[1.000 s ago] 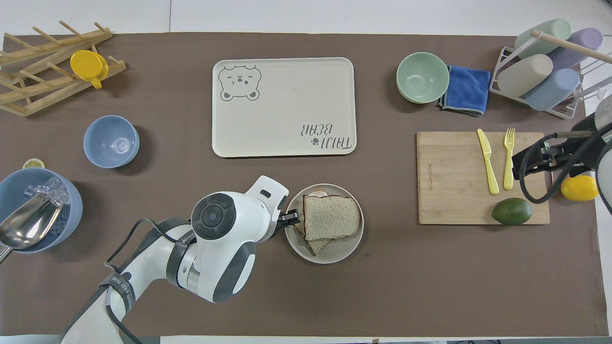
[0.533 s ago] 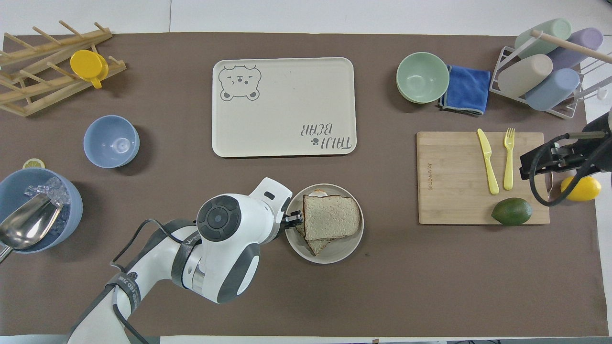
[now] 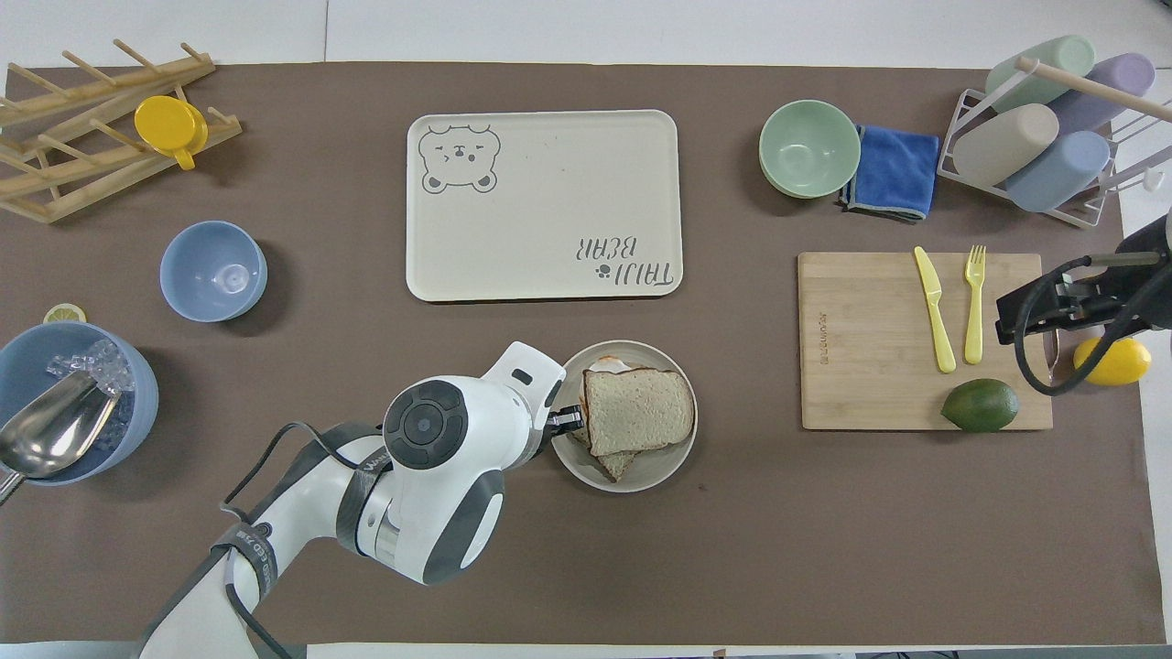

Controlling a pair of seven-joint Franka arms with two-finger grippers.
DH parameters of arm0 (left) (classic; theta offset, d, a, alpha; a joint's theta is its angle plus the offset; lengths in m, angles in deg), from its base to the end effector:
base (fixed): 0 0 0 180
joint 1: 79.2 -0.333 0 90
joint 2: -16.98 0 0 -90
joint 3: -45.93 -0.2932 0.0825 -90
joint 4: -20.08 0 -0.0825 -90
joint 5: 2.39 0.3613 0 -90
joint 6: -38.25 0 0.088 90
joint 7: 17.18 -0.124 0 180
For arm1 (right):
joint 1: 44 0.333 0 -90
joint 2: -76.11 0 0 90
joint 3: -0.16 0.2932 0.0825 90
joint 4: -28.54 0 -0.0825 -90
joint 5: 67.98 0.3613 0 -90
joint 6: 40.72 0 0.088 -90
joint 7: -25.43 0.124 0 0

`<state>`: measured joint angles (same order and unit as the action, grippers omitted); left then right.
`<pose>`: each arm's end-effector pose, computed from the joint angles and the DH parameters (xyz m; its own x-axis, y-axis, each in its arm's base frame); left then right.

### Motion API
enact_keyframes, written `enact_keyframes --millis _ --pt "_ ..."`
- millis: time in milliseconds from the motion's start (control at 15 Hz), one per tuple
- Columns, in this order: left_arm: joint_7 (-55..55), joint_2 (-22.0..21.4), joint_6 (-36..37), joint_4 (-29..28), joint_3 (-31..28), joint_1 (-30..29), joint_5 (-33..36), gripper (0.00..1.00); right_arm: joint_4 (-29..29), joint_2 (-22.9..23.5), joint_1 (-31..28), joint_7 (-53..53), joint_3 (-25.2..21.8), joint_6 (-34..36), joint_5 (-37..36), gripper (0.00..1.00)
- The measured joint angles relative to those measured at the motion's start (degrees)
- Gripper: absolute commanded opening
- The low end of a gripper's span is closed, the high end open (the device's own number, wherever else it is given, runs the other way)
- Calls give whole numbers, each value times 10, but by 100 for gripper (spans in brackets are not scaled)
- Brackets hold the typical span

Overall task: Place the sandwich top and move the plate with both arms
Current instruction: 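Grip the plate rim with the left gripper while the right gripper returns, then slide the plate with the left gripper onto the bear-print tray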

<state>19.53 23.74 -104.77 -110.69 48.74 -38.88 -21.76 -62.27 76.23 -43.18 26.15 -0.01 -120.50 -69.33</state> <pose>0.3791 -0.3572 0.2889 0.9865 0.1393 -0.0860 0.1552 -0.9626 0.2220 0.5081 0.0025 0.5640 0.9812 -0.0056 -0.1930 -0.0006 -0.9997 0.0260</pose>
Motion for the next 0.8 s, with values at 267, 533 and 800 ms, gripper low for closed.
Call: enact_keyframes --millis 267,533,800 --pt "-1 1 -1 0 -2 0 0 0 0 0 0 0 0 0 0 100" --pt "-16 0 -1 1 -7 -4 0 0 0 0 0 0 0 0 0 100" --pt "-29 -2 30 28 -10 -32 0 0 0 0 0 0 0 0 0 100"
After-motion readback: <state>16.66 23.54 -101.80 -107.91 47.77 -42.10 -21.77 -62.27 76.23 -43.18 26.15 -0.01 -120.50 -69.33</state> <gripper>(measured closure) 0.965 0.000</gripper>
